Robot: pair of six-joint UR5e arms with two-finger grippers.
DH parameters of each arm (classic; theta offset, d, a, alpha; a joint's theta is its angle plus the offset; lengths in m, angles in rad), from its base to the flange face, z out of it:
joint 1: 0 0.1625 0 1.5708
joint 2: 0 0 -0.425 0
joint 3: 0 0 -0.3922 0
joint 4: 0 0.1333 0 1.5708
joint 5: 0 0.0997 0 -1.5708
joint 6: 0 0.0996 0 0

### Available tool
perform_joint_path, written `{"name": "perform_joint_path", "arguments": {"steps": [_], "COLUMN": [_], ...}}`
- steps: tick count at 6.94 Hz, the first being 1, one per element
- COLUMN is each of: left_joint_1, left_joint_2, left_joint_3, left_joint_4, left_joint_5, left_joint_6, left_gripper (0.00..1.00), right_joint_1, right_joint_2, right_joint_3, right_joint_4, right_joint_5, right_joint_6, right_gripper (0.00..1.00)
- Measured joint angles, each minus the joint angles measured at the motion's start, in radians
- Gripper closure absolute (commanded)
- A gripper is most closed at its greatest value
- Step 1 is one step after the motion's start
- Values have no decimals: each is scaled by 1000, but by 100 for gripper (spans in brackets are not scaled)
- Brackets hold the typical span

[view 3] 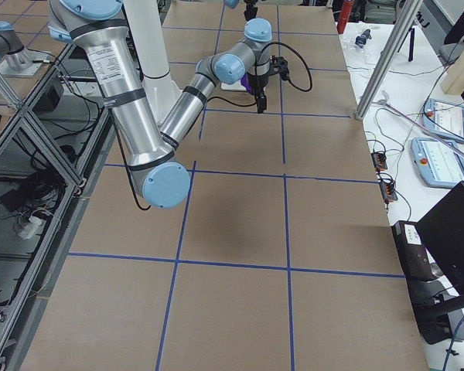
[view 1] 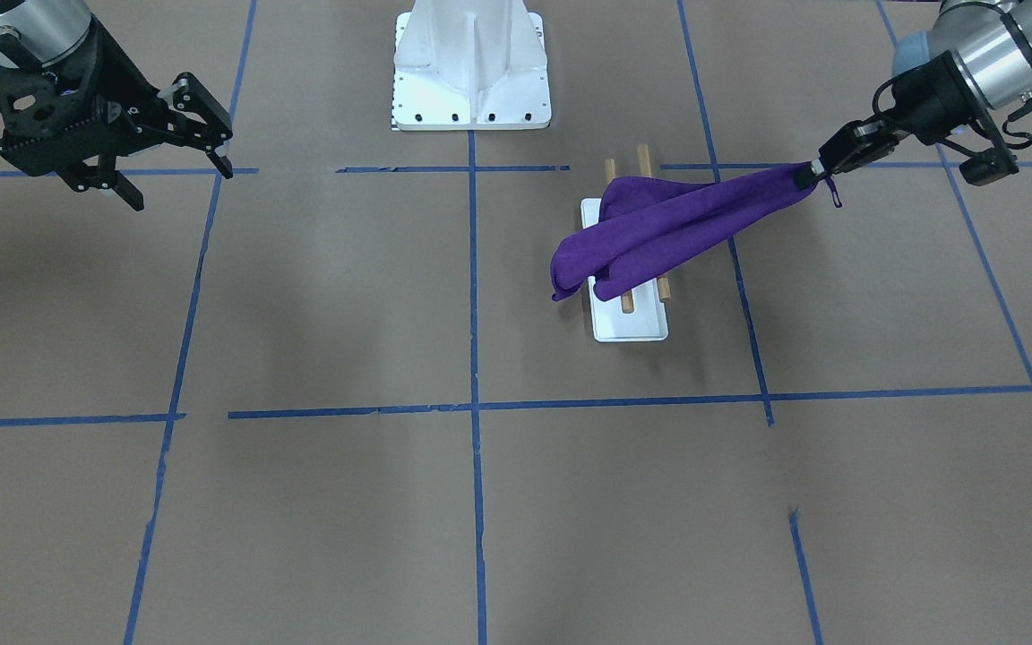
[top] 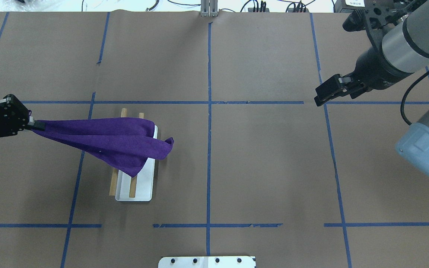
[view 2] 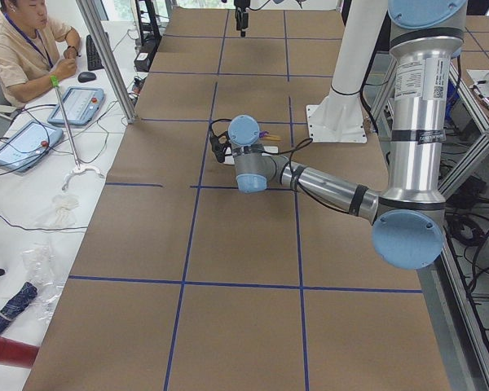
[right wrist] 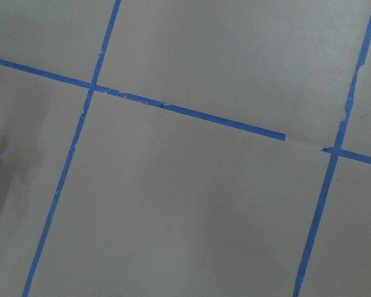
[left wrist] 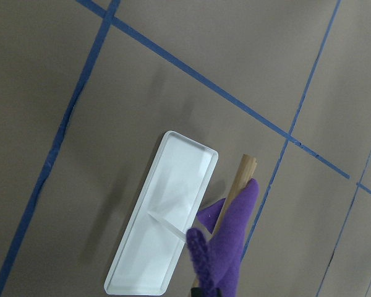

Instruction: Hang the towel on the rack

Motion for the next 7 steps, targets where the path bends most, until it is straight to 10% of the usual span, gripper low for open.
{"name": "perform_joint_path", "arguments": {"steps": [1, 7], "left_joint_1": [2, -111], "left_joint_2": [5, 52], "left_joint_3": [40, 226], "left_joint_4": [-28, -76], "left_joint_5": [0, 37], "left_joint_6": [0, 294], "left_gripper": [1, 0], "right_joint_1": [2, 212], "right_joint_2": [-6, -159], "right_joint_3": [0, -73], "right_joint_4": [0, -10], "right_joint_5": [-1, 7], "right_joint_6": [-6, -354], "right_gripper": [0, 0]}}
